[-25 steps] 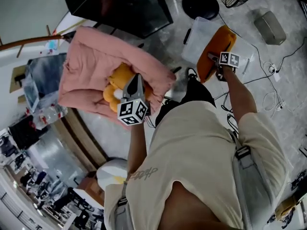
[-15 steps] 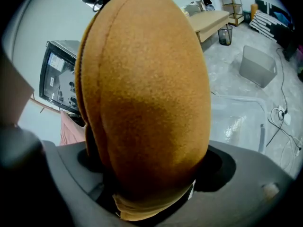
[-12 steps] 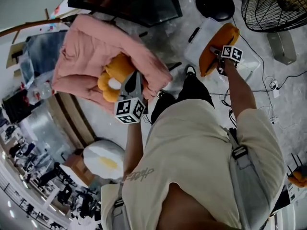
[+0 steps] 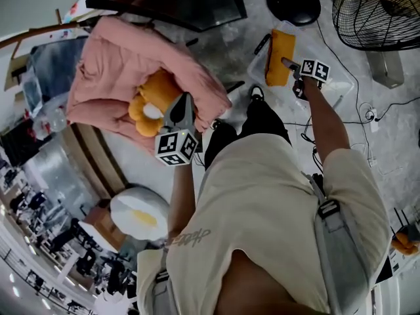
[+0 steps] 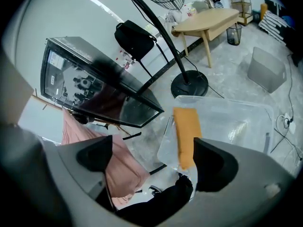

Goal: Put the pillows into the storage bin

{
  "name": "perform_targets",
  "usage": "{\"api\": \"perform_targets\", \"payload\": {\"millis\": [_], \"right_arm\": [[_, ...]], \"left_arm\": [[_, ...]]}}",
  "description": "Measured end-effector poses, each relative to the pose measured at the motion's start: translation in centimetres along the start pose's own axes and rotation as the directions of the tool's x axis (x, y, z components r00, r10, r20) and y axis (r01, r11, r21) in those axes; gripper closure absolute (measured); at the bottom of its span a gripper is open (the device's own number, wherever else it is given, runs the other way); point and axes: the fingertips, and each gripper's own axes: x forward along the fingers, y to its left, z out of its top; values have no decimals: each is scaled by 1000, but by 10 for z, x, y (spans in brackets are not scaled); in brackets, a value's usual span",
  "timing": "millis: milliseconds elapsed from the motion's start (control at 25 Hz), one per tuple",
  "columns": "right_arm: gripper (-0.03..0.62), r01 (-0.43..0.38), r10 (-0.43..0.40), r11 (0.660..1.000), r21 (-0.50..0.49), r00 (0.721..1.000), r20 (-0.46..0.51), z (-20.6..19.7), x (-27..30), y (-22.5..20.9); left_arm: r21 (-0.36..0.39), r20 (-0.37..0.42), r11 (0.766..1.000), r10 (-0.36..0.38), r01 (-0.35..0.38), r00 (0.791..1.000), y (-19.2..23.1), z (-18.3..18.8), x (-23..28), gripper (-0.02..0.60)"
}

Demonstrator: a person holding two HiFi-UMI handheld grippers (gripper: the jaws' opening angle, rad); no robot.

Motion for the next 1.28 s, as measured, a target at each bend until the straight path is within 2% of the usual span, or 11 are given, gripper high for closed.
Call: {"api": "perform_targets", "payload": {"millis": [320,520,680,880,1040,1280], "right_arm": [[61,-20,20,1000,-21,1000,-23,-23,-12,6],[62,-62,59,991,-121,998,-24,-26,-17,26],[60,-104,103,969,-225,995,-15,-30,-20,67],[60,-132,131,933,-334,991,-28,-64,-22,132],[60,-156,149,902,-403,988,-50,-90,-18,184],[60,-186,161,864,-467,983,-92,-151,-4,251]], "left_arm": [[-23,27,1000,0,1,1000,-2,-4,-11,565],[-49,69,999,20,-17,997,1,-15,-22,566],[-73,125,997,47,-38,991,19,-22,-50,565],[-88,167,992,103,-89,981,62,-39,-114,565],[-128,217,979,184,-159,959,105,-55,-164,565],[-201,254,952,280,-233,926,166,-88,-236,566]]}}
